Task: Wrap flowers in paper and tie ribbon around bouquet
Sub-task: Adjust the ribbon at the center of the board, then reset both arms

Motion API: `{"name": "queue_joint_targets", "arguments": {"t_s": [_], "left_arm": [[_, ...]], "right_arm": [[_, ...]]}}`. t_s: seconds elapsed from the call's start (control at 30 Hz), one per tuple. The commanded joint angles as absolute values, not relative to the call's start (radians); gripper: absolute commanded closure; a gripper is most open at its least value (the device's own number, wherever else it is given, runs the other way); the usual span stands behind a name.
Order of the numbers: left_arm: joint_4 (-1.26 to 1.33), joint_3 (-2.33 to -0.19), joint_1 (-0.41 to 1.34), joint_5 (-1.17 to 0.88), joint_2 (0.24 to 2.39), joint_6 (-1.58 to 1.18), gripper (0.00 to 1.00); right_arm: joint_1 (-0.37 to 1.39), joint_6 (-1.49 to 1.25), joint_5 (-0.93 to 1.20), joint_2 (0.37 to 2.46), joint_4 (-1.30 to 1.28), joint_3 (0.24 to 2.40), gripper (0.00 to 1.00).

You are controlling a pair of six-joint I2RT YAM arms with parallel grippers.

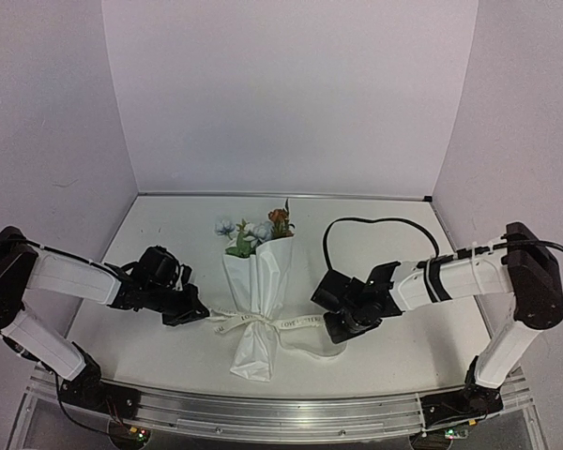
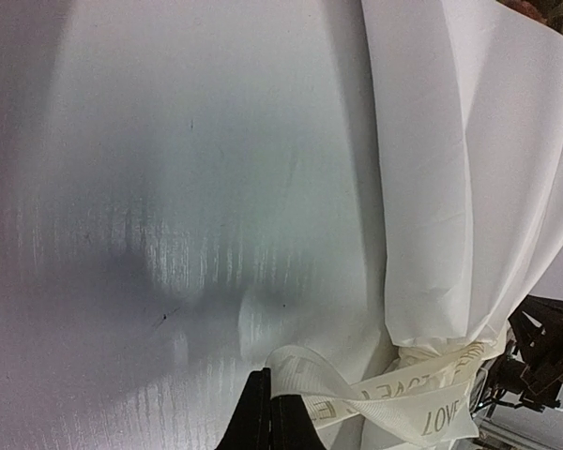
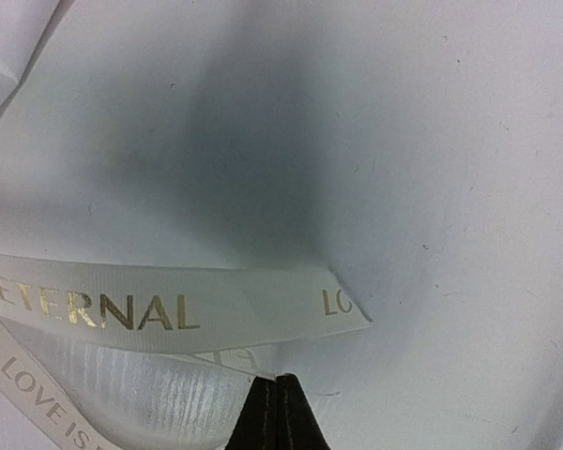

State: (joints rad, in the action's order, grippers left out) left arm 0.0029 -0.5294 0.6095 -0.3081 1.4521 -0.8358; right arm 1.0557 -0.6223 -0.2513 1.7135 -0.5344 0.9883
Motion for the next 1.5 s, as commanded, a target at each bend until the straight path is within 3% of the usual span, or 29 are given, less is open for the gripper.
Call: {"name": "queue_joint_targets", "arguments": {"t_s": [0.0, 0.43, 0.6, 0.63, 0.7, 0.8, 0.83, 0.9, 0.93, 0.97, 1.0, 1.47], "left_arm": [[-0.023, -0.499, 0.564, -0.266, 1.436, -0.844, 1.0], [0.045, -0.423, 0.448, -0.336, 1.425, -0.876, 1.0], [0.046, -0.479, 0.446, -0.414, 1.422, -0.822, 1.0], [0.03, -0.495, 0.447, -0.422, 1.415, -0.812, 0.97], [0.005, -0.513, 0.447, -0.423, 1.381, -0.798, 0.74], [-0.076, -0.546, 0.448, -0.409, 1.311, -0.773, 0.47], [-0.1, -0.559, 0.448, -0.402, 1.286, -0.763, 0.43], [-0.16, -0.584, 0.448, -0.378, 1.232, -0.746, 0.37], [-0.189, -0.599, 0.448, -0.367, 1.207, -0.733, 0.28], [-0.219, -0.619, 0.448, -0.356, 1.177, -0.715, 0.07], [-0.237, -0.631, 0.448, -0.346, 1.146, -0.701, 0.01], [-0.393, -0.902, 0.448, 0.019, 0.933, -0.588, 0.0]], "right_arm": [[1.038, -0.659, -0.351, 1.68, -0.628, 0.941, 1.0], [0.999, -0.697, -0.369, 1.621, -0.627, 0.859, 1.0], [1.009, -0.644, -0.226, 1.62, -0.598, 0.915, 0.97], [1.016, -0.628, -0.188, 1.621, -0.593, 0.937, 0.87], [1.028, -0.597, -0.124, 1.622, -0.59, 0.978, 0.68], [1.036, -0.57, -0.03, 1.615, -0.593, 1.026, 0.5], [1.036, -0.569, -0.012, 1.607, -0.595, 1.034, 0.41], [1.035, -0.57, -0.008, 1.577, -0.596, 1.035, 0.08], [1.035, -0.572, -0.009, 1.56, -0.598, 1.033, 0.03], [1.036, -0.572, -0.018, 1.537, -0.602, 1.028, 0.02], [1.035, -0.573, -0.037, 1.515, -0.608, 1.024, 0.02], [1.033, -0.51, -0.374, 1.186, -0.647, 0.946, 0.02]]}}
